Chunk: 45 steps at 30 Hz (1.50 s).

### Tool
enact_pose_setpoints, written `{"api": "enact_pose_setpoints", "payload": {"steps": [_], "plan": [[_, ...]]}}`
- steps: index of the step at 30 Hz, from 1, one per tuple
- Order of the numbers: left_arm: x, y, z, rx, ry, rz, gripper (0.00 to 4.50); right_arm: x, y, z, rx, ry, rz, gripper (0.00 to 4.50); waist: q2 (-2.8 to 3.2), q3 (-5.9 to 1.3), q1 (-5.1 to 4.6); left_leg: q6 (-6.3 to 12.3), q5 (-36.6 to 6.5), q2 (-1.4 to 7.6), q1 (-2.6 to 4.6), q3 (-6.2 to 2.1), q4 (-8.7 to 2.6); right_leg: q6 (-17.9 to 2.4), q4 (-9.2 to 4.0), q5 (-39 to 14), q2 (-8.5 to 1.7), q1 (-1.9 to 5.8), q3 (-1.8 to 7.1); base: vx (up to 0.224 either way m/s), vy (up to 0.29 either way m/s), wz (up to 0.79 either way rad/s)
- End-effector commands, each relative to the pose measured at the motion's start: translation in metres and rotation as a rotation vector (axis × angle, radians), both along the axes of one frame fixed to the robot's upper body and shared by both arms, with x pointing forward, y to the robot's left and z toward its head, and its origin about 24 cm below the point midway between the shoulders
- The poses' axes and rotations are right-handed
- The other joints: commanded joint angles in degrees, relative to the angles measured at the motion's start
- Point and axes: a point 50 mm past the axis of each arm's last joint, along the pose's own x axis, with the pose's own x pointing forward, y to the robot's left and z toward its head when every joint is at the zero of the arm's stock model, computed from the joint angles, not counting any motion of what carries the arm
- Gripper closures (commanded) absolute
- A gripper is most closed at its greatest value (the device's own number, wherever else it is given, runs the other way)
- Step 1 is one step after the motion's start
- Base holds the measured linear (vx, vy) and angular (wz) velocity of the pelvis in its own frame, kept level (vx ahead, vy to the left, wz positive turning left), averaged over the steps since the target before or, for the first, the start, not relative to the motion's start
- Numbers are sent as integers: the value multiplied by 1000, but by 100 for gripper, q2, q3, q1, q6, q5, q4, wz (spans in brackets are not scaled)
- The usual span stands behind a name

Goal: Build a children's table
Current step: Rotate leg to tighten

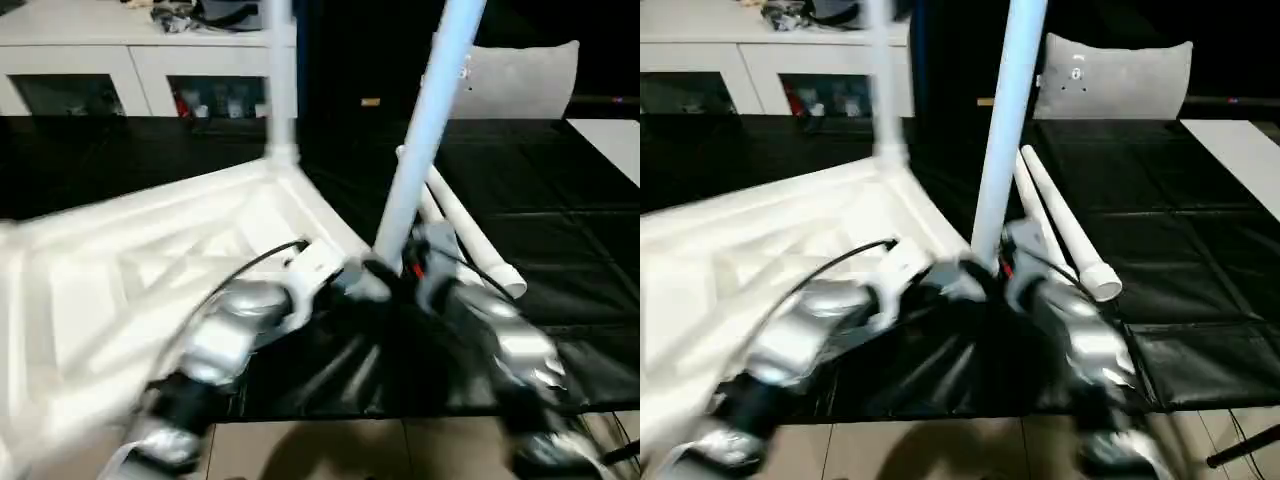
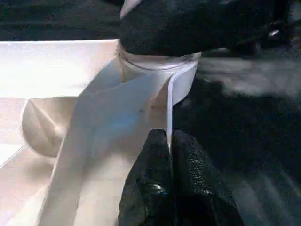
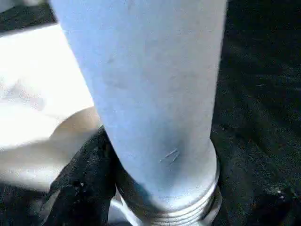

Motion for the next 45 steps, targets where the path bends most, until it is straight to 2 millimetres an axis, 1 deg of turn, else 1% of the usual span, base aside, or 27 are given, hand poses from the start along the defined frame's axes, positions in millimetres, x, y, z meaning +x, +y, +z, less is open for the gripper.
{"api": "enact_pose_setpoints", "payload": {"steps": [1,2,3,4,6,7,9,10,12,14,15,16,17,18,19,21,23,26,27,30,32,35,37,39,40,43,45], "plan": [[5,-24,19,-49,-90,-10,450,-12,53,-7,96,49,175,152,-84,-293,44,198,-1142,13,-73,65,-411,-687,-578,-2243,-270,259,199,0,0,0],[4,-25,19,-47,-95,-22,450,-12,53,-6,97,37,177,152,-72,-312,73,229,-1043,12,-73,74,-400,-726,-553,-1972,-266,271,209,0,0,0],[3,-26,20,-44,-99,-38,450,-12,54,-4,102,26,181,131,-75,-319,88,265,-896,13,-96,73,-402,-795,-513,-1655,-259,297,213,0,0,0],[2,-25,20,-41,-101,-61,450,-13,52,-3,99,11,192,115,-55,-328,101,285,-768,17,-91,79,-395,-881,-486,-1321,-252,306,216,0,0,0],[0,-22,18,-29,-100,-79,450,-14,46,-3,72,-6,199,108,-61,-330,114,331,-665,14,-100,80,-395,-963,-460,-1076,-257,334,213,0,0,0],[0,-22,18,-24,-99,-78,450,-13,45,-3,63,-9,193,82,-51,-330,113,345,-634,18,-100,80,-396,-1004,-448,-997,-257,337,215,0,0,0],[-1,-18,15,-8,-102,-99,450,-12,35,-3,28,-39,184,67,-54,-318,107,341,-714,16,-99,87,-399,-1021,-465,-1085,-257,338,211,0,0,0],[-2,-15,13,4,-103,-121,450,-12,25,-1,6,-61,186,60,-34,-314,118,326,-786,16,-92,82,-406,-994,-481,-1235,-267,340,209,0,0,0],[-3,-11,10,20,-95,-147,450,-11,13,0,-20,-82,195,35,-45,-306,124,331,-926,25,-84,83,-410,-933,-503,-1412,-265,338,212,0,0,0],[-4,-6,8,36,-91,-173,450,-11,3,3,-29,-106,223,26,-29,-305,123,316,-926,26,-88,83,-414,-942,-495,-1423,-263,332,214,0,0,0],[-5,-4,6,43,-87,-194,450,-12,-3,6,-28,-121,250,19,-40,-307,137,320,-938,28,-83,78,-412,-931,-508,-1440,-265,344,208,0,0,0],[-7,2,4,57,-80,-235,450,-15,-13,11,-46,-149,319,10,4,-310,147,348,-931,34,-80,81,-405,-964,-489,-1356,-266,331,220,0,0,0],[-7,2,4,57,-80,-235,450,-15,-13,11,-46,-149,319,4,-10,-312,153,359,-938,39,-79,76,-407,-967,-494,-1325,-259,336,213,0,0,0],[-8,4,3,68,-77,-257,450,-17,-19,11,-68,-146,352,4,-34,-316,171,391,-912,36,-81,77,-395,-993,-484,-1237,-256,349,211,0,0,0],[-10,8,1,81,-68,-289,450,-19,-25,12,-95,-145,390,4,-37,-313,166,401,-875,38,-90,86,-396,-1016,-475,-1185,-256,352,219,0,0,0],[-14,16,-3,104,-50,-360,450,-24,-38,13,-128,-134,478,4,-20,-310,178,430,-936,38,-84,88,-389,-1068,-483,-1233,-259,348,211,0,0,0],[-16,20,-4,109,-44,-396,450,-26,-45,15,-143,-133,517,4,-12,-313,198,454,-976,45,-73,81,-390,-1091,-480,-1271,-263,348,207,0,0,0],[-18,25,-4,113,-40,-454,450,-26,-54,18,-174,-136,549,4,-18,-315,204,453,-939,52,-72,86,-389,-1163,-464,-1209,-264,341,210,0,0,0],[-22,32,-1,115,-39,-532,450,-28,-61,21,-218,-145,609,4,-30,-317,215,452,-935,52,-70,84,-389,-1178,-463,-1201,-267,344,206,0,0,0],[-24,38,2,110,-27,-589,450,-33,-64,23,-233,-131,693,4,-36,-311,219,475,-936,56,-70,91,-387,-1216,-446,-1167,-264,342,212,0,0,0],[-24,38,2,110,-26,-593,450,-34,-64,23,-233,-128,702,4,-35,-311,232,490,-935,59,-65,91,-389,-1214,-445,-1207,-266,346,213,0,0,0],[-29,46,4,112,9,-675,450,-40,-64,22,-223,-109,797,4,-39,-318,258,495,-929,66,-57,88,-391,-1243,-438,-1222,-269,345,212,0,0,0],[-31,48,5,111,17,-697,450,-42,-64,22,-217,-102,822,30,-29,-317,275,502,-918,72,-53,93,-390,-1266,-430,-1175,-264,336,214,0,0,0],[-32,49,6,110,20,-721,450,-43,-60,20,-201,-94,847,41,-29,-312,295,479,-919,75,-45,96,-392,-1271,-434,-1183,-265,331,215,0,0,0],[-32,49,6,110,20,-724,450,-43,-60,20,-199,-94,848,64,-29,-316,300,464,-919,73,-49,93,-393,-1260,-429,-1198,-266,338,215,0,0,0],[-32,49,6,108,20,-734,450,-44,-57,19,-189,-94,859,84,-29,-321,297,437,-882,73,-51,93,-390,-1269,-418,-1124,-264,340,217,0,0,0],[-33,48,7,101,22,-746,450,-45,-55,18,-182,-94,877,84,-31,-320,296,430,-883,69,-56,94,-389,-1268,-419,-1125,-265,345,217,0,0,0]]}}
